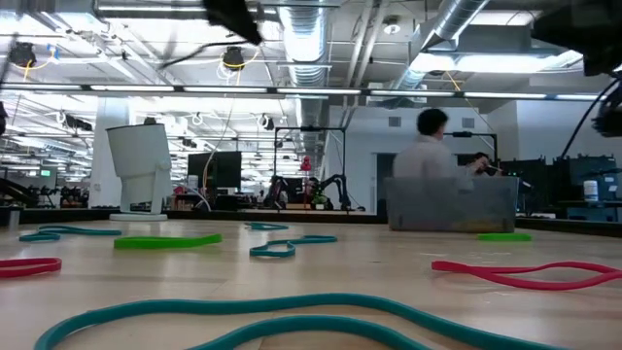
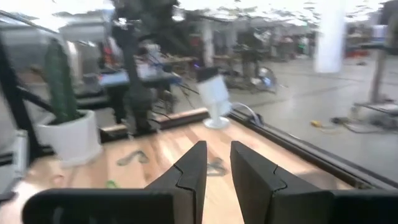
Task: Pick and place rubber bands into bin
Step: Put the red rubber band into the black container
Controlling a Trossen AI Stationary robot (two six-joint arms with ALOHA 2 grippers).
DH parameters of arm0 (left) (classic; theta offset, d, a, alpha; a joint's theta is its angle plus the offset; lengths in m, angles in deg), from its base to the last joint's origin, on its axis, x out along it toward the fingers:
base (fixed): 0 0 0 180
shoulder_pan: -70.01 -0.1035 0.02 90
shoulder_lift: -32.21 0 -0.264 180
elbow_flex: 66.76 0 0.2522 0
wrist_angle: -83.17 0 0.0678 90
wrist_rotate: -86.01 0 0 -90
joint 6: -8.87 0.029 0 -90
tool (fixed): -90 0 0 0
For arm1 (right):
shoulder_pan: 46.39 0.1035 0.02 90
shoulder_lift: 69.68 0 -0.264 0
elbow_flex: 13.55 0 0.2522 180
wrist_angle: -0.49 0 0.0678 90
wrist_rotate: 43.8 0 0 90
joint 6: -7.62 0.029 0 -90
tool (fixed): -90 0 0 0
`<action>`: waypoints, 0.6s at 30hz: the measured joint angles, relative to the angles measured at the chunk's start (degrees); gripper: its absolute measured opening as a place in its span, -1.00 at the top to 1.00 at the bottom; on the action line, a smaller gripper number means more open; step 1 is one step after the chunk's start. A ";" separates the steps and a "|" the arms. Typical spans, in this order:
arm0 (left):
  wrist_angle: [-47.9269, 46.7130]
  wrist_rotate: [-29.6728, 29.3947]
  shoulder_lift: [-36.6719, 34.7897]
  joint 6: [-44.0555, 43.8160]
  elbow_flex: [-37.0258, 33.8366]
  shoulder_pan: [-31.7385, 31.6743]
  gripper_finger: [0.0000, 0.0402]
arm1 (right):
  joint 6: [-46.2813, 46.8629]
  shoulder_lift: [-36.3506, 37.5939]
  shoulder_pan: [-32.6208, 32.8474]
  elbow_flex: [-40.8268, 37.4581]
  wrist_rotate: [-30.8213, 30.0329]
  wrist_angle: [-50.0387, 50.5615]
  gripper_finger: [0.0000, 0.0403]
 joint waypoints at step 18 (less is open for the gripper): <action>52.29 8.56 -31.90 -13.44 -59.20 14.03 0.63 | 35.09 -21.27 -20.01 -0.02 25.61 4.29 0.67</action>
